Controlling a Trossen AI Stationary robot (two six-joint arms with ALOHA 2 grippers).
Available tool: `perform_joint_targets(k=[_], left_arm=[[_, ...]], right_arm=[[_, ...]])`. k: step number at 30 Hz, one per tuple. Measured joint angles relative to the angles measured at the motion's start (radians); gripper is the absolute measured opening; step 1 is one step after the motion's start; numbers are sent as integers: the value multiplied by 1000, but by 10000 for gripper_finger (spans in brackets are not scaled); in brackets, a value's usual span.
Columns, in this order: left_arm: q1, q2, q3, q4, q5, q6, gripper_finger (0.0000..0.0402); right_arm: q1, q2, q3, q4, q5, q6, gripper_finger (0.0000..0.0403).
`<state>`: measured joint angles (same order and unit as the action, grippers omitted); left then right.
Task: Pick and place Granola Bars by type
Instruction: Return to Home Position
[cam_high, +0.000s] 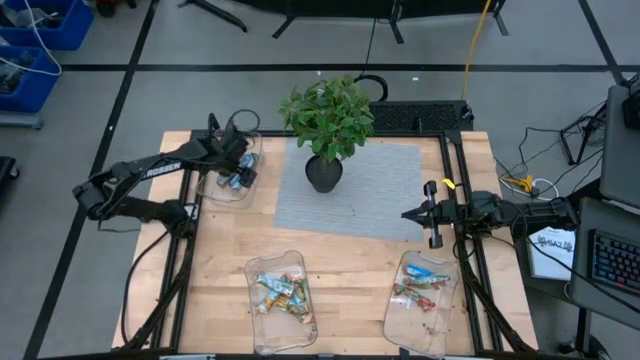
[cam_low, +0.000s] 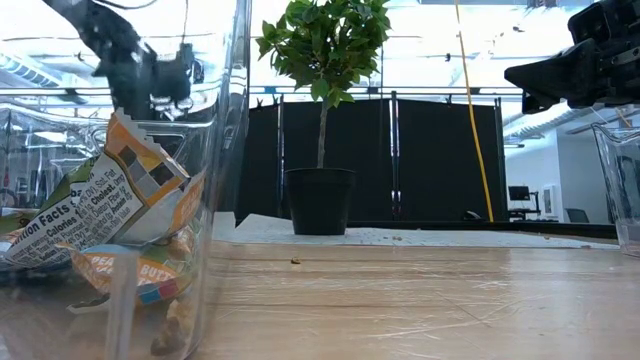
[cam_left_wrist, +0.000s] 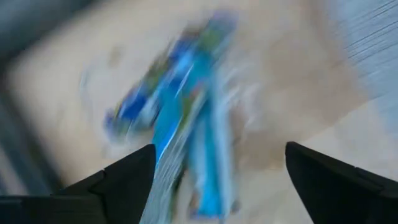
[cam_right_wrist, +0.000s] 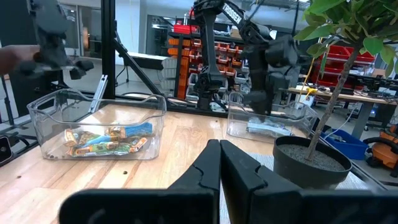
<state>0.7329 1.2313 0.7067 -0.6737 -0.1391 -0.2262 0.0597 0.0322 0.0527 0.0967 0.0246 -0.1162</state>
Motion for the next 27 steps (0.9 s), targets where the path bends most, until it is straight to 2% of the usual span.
perform_joint_targets(k=[4, 8, 13, 21, 27], left_arm=[[-41, -144, 0, 149, 89, 108, 371], [-110, -354, -10, 297, 205, 167, 378], [-213, -622, -113, 437, 295, 172, 374], [-416, -940, -403, 621, 300, 191, 373], [-524, -1056, -519, 647, 267, 199, 369]], right_arm=[[0, 0, 0, 0, 0, 0, 0], [0, 0, 0, 0, 0, 0, 0], [0, 0, 0, 0, 0, 0, 0], [0, 0, 0, 0, 0, 0, 0], [0, 0, 0, 0, 0, 0, 0]])
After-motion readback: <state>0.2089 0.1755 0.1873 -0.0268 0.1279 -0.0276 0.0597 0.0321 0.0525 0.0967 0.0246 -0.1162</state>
